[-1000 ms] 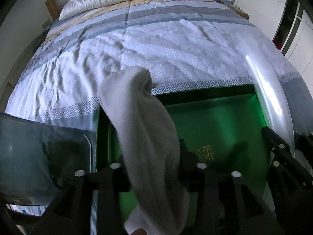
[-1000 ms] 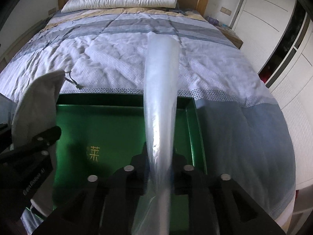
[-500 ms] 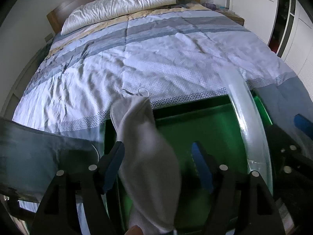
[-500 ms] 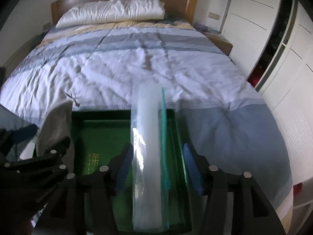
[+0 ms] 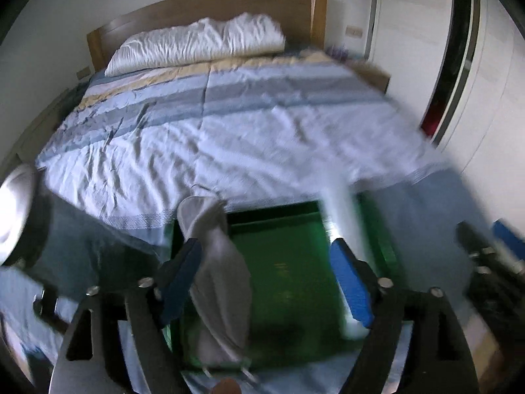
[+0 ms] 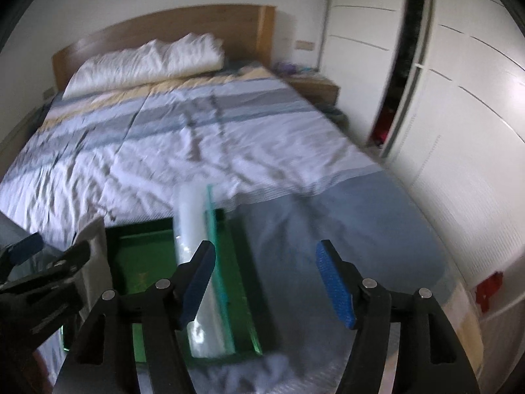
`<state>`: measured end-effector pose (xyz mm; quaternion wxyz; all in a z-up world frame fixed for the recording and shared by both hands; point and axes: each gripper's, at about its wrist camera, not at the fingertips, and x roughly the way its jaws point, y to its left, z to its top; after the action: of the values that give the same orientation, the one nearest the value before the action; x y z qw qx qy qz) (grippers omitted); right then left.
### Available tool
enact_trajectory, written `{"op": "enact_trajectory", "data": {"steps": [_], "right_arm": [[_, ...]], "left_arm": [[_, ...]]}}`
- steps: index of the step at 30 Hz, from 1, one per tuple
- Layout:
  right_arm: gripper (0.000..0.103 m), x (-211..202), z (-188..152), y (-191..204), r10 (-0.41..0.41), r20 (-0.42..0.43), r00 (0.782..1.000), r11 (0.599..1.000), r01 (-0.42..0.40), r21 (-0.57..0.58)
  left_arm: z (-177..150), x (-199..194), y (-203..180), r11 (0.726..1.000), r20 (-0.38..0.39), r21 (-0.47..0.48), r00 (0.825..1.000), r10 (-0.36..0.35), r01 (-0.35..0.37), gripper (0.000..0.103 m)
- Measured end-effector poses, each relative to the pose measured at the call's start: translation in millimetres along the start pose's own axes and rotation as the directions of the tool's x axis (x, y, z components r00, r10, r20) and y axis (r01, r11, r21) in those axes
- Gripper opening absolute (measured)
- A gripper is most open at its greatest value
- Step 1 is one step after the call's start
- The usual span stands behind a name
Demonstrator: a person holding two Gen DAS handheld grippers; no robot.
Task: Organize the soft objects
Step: 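Open both grippers to drop the pouch and tube into the tray, withdraw, then move the left gripper to the blue-edged grey towel while the right moves to the tissue pack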
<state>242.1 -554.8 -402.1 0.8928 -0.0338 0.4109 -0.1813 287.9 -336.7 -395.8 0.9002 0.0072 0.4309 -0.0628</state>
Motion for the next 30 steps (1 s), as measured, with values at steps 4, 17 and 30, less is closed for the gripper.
{"op": "enact_trajectory", "data": {"steps": [4,17,30], "right_arm": [[0.066,-41,-7,-17,-0.022,0.029,0.999,0.999,0.021,0.042],[0.071,-180,-94,27,0.027,0.014,1.0,1.0,-0.027,0.005],[0.071,-278,-149,134,0.153,-0.11,0.982,0.986,-0.159,-0.046]], "left_arm": [[-8,-55,-2,0.99,0.017,-0.06,0.992,-0.126,0.127,0.079],[-110,-159,93,0.992,-0.044,0.001,0.991,-0.127,0.128,0.082],[-200,-207,321,0.984,-0.148,-0.102,0.98,0.131,-0.147,0.082]]}}
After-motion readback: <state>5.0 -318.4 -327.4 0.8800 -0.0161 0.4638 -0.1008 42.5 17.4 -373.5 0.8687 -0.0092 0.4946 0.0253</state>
